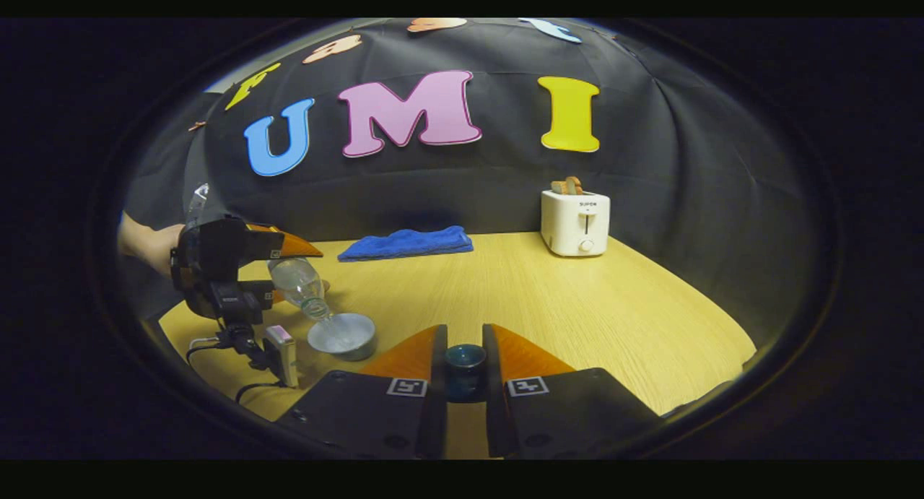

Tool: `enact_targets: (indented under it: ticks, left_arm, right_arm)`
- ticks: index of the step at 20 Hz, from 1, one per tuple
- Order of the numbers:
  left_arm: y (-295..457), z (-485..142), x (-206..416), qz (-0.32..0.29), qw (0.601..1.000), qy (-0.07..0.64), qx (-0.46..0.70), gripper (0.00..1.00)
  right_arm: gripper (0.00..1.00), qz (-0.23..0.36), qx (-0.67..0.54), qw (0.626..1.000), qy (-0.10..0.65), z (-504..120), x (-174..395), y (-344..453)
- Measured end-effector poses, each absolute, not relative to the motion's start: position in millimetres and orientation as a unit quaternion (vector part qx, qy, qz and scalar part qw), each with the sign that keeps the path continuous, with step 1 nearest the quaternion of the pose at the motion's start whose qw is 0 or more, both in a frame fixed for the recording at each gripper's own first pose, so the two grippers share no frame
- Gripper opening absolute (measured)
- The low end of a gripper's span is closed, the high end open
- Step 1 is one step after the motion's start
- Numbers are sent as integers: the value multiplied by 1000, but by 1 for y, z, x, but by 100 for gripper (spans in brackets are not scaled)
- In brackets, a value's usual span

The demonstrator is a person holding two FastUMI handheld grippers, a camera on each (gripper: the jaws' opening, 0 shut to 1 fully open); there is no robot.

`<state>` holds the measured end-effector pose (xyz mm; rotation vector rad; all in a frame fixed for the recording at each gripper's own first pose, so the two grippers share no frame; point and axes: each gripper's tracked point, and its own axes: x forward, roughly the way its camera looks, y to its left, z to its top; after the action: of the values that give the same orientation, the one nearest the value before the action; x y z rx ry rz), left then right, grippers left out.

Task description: Open the teacup lid with one hand, grasp the water bottle and pour water into the teacup with the other hand; after pouring, place the water bottle on the coaster and then close the teacup lid.

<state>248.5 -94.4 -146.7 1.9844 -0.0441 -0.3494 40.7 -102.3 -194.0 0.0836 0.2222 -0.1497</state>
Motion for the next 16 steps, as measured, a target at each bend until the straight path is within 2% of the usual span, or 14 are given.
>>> enact_targets:
  ticks: [4, 6, 7, 11, 16]
  left_arm:
    - [-94, -146, 246, -144, 528, -21, 837, 74]
    - [-93, -145, 246, -141, 522, -24, 841, 73]
    - [-93, -144, 247, -139, 520, -25, 842, 73]
    - [-90, -141, 249, -136, 506, -20, 852, 73]
    - [-87, -137, 248, -133, 488, -18, 862, 73]
  right_arm:
    - [29, -68, 42, 991, 110, -193, 43, -99]
    - [25, -63, 42, 991, 108, -192, 43, -95]
    - [28, -61, 41, 992, 107, -191, 43, -94]
    - [20, -55, 42, 992, 109, -191, 45, -90]
    - [19, -52, 45, 991, 111, -191, 43, -86]
